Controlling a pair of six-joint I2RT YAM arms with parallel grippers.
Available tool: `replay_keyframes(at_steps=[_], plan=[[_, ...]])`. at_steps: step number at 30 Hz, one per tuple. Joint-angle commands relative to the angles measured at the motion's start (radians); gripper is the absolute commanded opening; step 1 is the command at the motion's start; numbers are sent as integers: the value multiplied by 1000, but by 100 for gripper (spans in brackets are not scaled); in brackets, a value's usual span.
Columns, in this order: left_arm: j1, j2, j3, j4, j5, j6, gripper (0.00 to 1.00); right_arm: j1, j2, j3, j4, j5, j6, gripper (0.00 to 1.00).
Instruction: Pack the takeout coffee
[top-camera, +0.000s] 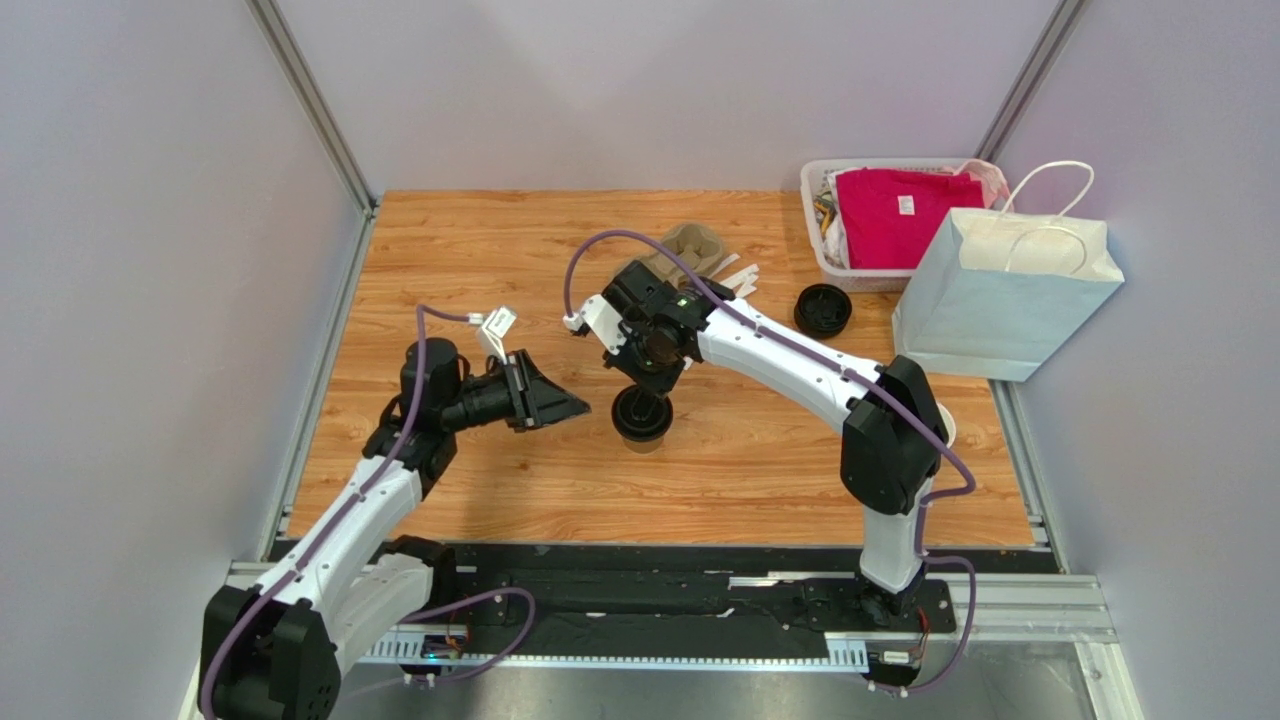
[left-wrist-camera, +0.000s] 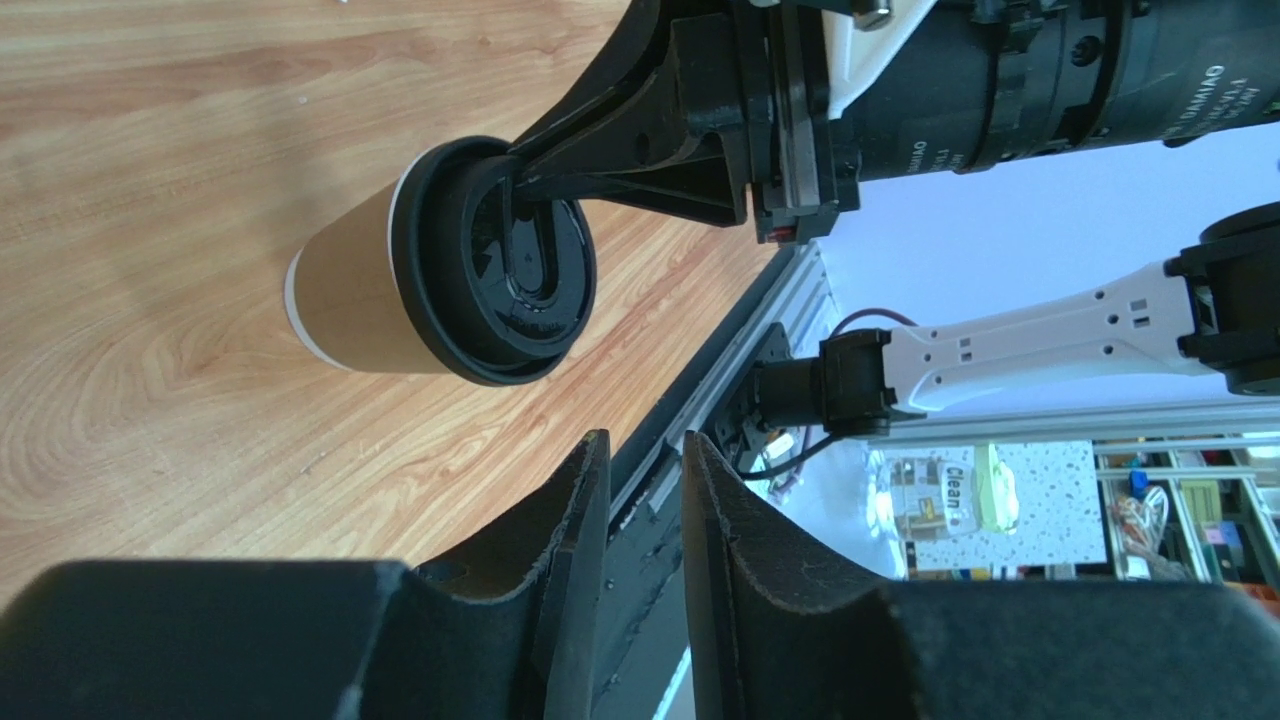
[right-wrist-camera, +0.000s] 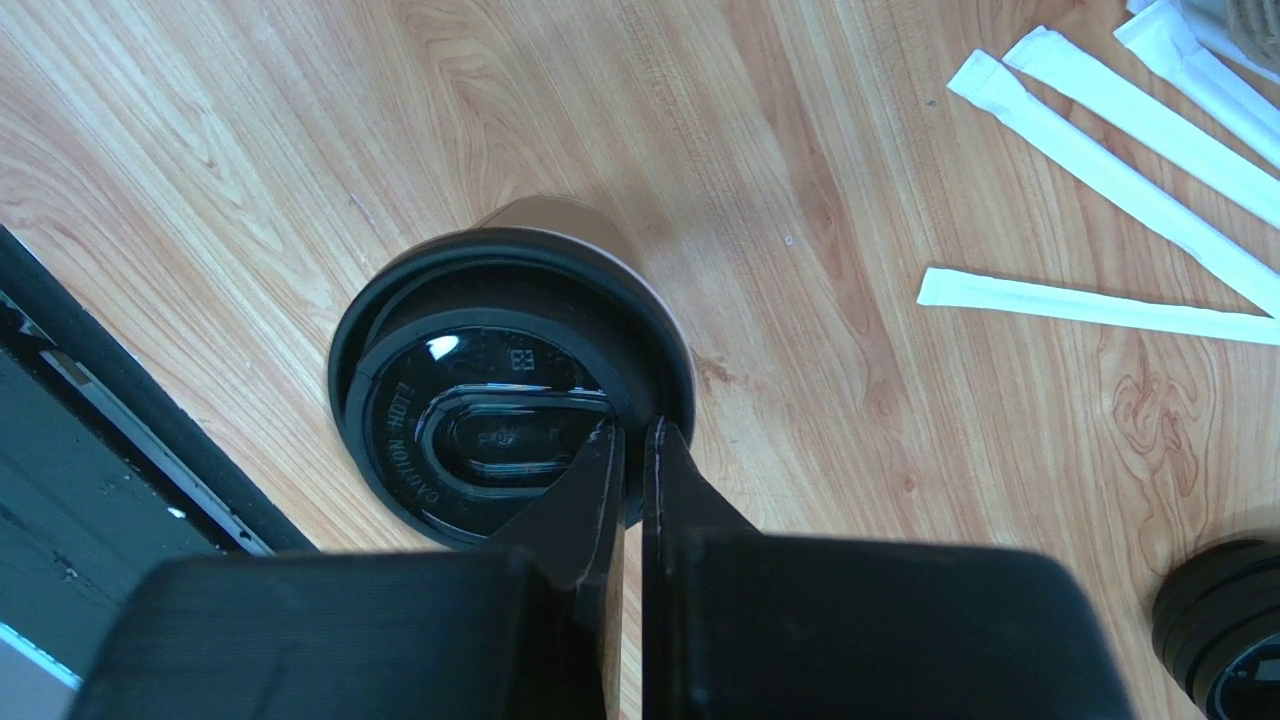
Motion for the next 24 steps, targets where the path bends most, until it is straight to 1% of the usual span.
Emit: replay_keyframes(at_steps=[1, 7, 10, 12, 13, 17, 18, 23, 24], plan=[[-29, 47, 31, 66, -13, -1, 31, 6, 6, -19, 33, 19, 0, 0], [-87, 139, 57, 106, -30, -21, 25, 6, 3, -19, 35, 21, 3, 0], [-124, 190, 71, 152, -31, -32, 23, 6, 4, -19, 35, 22, 8, 0], [-159, 214, 86, 169, -34, -44, 22, 6, 4, -18, 32, 22, 9, 2], [-167, 239, 89, 187, -34, -50, 22, 6, 4, -15, 30, 21, 11, 6], [-178, 294, 103, 211, -33, -80, 20, 6, -5, -4, 17, 14, 16, 15], [-178, 300, 105, 211, -33, -78, 20, 6, -7, -2, 15, 14, 16, 18], [-178, 288, 85, 224, -33, -87, 20, 6, -14, 13, 6, 4, 19, 27], [-178, 277, 77, 223, -36, -86, 20, 6, -16, 14, 6, 2, 19, 30]])
